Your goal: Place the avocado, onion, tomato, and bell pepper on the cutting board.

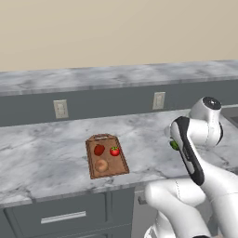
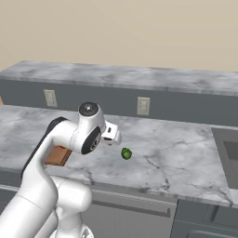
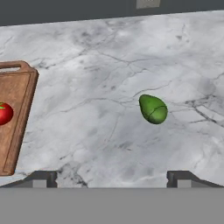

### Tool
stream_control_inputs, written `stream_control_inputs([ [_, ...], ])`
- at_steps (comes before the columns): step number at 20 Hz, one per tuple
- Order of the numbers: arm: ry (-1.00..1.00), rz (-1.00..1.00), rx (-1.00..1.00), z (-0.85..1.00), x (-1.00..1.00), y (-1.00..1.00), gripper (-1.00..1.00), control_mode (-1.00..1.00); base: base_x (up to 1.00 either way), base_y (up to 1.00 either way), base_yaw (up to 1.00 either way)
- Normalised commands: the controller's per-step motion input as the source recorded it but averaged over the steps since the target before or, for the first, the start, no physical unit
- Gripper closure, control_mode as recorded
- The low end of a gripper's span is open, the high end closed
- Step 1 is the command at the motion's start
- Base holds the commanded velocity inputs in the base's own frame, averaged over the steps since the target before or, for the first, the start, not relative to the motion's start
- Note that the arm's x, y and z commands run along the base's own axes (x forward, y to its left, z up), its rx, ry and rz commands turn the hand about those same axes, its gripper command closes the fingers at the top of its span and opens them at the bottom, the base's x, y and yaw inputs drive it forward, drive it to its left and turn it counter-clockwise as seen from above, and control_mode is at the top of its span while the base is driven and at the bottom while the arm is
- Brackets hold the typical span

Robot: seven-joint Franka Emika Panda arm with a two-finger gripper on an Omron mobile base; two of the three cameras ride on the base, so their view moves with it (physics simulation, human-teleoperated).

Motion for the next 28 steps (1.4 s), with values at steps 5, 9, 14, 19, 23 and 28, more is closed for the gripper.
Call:
stream_control_inputs([
  [5, 0.00, -0.04, -0.01, 0.15, -0.01, -0.50, -1.00, -1.00, 0.00, 0.00, 0.00],
  [9, 0.05, 0.00, 0.00, 0.00, 0.36, -0.08, -1.00, -1.00, 0.00, 0.00, 0.00],
  [14, 0.06, 0.00, -0.02, 0.00, 0.29, -0.03, -1.00, -1.00, 0.00, 0.00, 0.00],
  [19, 0.06, -0.01, -0.07, 0.00, 0.02, -0.27, -1.00, -1.00, 0.00, 0.00, 0.00],
  [23, 0.10, 0.00, -0.02, -0.07, 0.01, -0.12, -1.00, -1.00, 0.00, 0.00, 0.00],
  [28, 0.01, 0.00, 0.00, -0.23, 0.11, 0.00, -1.00, -1.00, 0.00, 0.00, 0.00],
])
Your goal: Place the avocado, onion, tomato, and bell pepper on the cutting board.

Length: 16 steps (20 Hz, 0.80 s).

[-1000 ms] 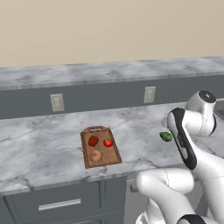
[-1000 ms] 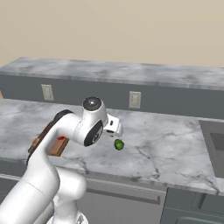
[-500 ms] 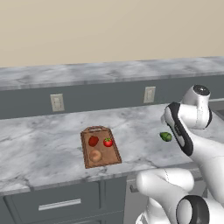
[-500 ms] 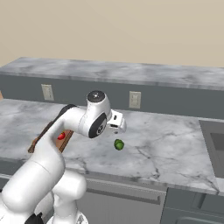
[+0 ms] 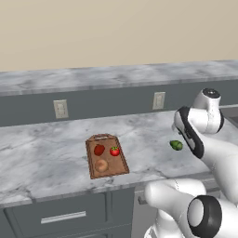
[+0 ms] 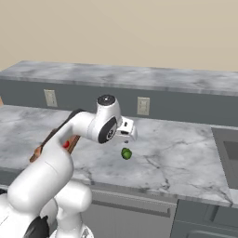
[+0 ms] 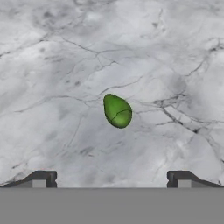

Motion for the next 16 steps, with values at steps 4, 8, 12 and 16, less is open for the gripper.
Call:
stream_control_inputs([
  [4, 0.01, 0.00, 0.00, -0.29, 0.24, 0.00, -1.00, -1.00, 0.00, 0.00, 0.00],
  [8, 0.00, 0.00, 0.00, -0.28, 0.25, 0.00, -1.00, -1.00, 0.00, 0.00, 0.00],
  [12, 0.00, 0.00, 0.00, -0.26, 0.25, 0.00, -1.00, -1.00, 0.00, 0.00, 0.00],
  [16, 0.02, 0.00, 0.00, -0.25, 0.25, -0.03, -1.00, -1.00, 0.00, 0.00, 0.00],
])
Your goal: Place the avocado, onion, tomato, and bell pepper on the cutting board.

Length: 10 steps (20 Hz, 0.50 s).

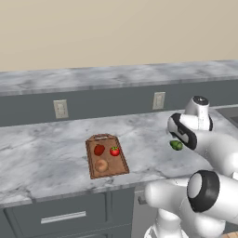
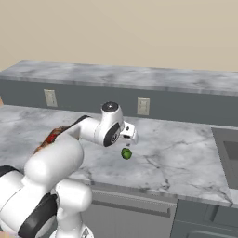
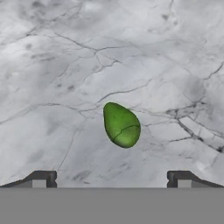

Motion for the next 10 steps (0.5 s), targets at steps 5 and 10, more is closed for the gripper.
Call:
stream_control_inputs([
  [5, 0.03, 0.00, 0.00, -0.24, 0.18, -0.13, -1.00, -1.00, 0.00, 0.00, 0.00],
  [10, 0.05, 0.00, 0.00, -0.33, 0.08, -0.08, -1.00, -1.00, 0.00, 0.00, 0.00],
])
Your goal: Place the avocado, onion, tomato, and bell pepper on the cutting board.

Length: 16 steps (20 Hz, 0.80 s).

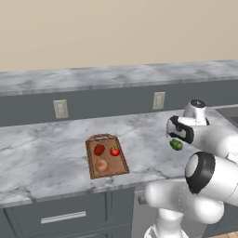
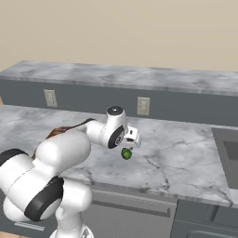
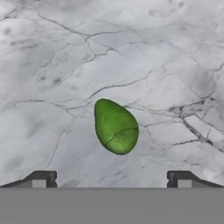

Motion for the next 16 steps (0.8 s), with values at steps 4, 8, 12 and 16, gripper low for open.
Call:
stream_control_inputs([
  [4, 0.06, 0.00, 0.00, -0.29, 0.03, -0.02, -1.00, -1.00, 0.00, 0.00, 0.00],
  [8, 0.05, 0.00, 0.00, -0.26, 0.09, 0.00, -1.00, -1.00, 0.00, 0.00, 0.00],
  [12, 0.00, 0.00, 0.00, -0.15, 0.24, 0.00, -1.00, -1.00, 0.00, 0.00, 0.00],
  [16, 0.01, 0.00, 0.00, -0.21, 0.24, 0.00, -1.00, -1.00, 0.00, 0.00, 0.00],
])
